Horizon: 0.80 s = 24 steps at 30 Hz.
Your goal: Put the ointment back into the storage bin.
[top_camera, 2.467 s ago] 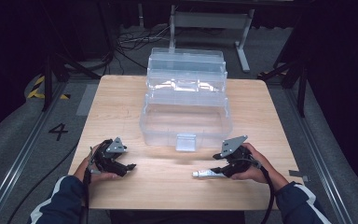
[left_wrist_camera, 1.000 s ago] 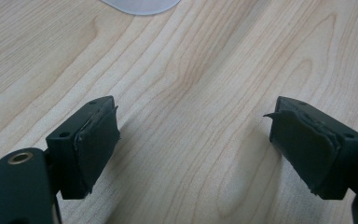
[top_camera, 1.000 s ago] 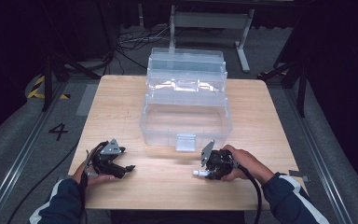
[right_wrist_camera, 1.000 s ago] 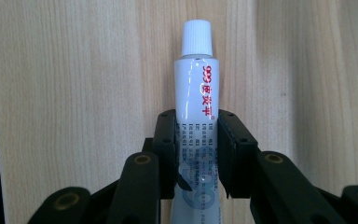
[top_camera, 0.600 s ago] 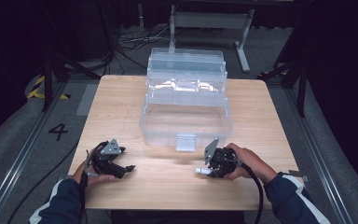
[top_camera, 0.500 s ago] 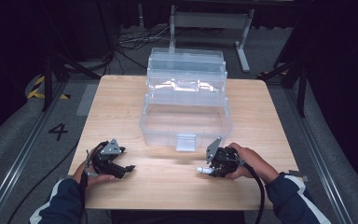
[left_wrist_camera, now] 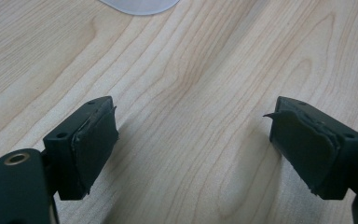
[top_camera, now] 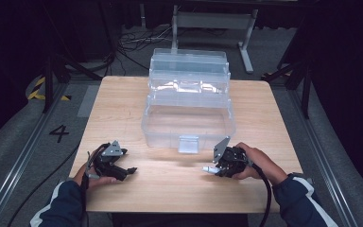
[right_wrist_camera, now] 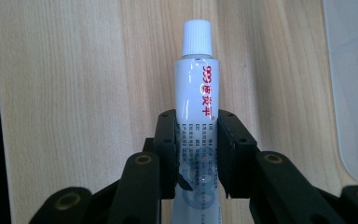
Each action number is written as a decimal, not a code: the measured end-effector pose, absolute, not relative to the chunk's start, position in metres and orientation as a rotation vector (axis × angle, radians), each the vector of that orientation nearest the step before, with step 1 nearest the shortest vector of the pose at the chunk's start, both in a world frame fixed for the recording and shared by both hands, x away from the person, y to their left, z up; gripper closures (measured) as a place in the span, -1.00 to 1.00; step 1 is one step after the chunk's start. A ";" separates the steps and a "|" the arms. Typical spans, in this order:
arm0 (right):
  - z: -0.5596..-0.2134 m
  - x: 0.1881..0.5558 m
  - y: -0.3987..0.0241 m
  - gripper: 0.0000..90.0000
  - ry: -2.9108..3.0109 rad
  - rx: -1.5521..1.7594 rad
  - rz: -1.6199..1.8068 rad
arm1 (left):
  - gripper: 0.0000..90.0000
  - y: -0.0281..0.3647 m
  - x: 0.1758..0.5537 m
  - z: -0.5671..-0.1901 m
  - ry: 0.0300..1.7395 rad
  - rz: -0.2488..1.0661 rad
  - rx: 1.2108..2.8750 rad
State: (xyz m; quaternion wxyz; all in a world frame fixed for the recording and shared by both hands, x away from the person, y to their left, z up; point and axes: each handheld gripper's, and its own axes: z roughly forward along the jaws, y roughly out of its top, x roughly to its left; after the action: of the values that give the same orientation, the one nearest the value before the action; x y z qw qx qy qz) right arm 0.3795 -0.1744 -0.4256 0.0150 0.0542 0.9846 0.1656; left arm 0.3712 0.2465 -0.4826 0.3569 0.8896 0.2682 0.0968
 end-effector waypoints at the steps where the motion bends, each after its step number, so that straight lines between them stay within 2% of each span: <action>1: -0.425 0.380 -0.175 0.59 3.061 0.157 0.512 | -0.66 0.247 0.371 -0.482 0.694 0.253 2.298; 15: -0.411 0.377 -0.179 0.59 3.034 0.172 0.521 | -0.66 0.247 0.370 -0.482 0.704 0.257 2.299; 24: -0.387 0.377 -0.182 0.59 2.997 0.142 0.497 | -0.66 0.247 0.370 -0.482 0.703 0.257 2.299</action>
State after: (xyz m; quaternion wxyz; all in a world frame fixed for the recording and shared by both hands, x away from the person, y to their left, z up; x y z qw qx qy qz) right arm 0.3766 -0.1818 -0.3866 0.0500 0.0467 0.9842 0.1633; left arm 0.3697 0.2470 -0.4822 0.3539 0.8893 0.2720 0.0996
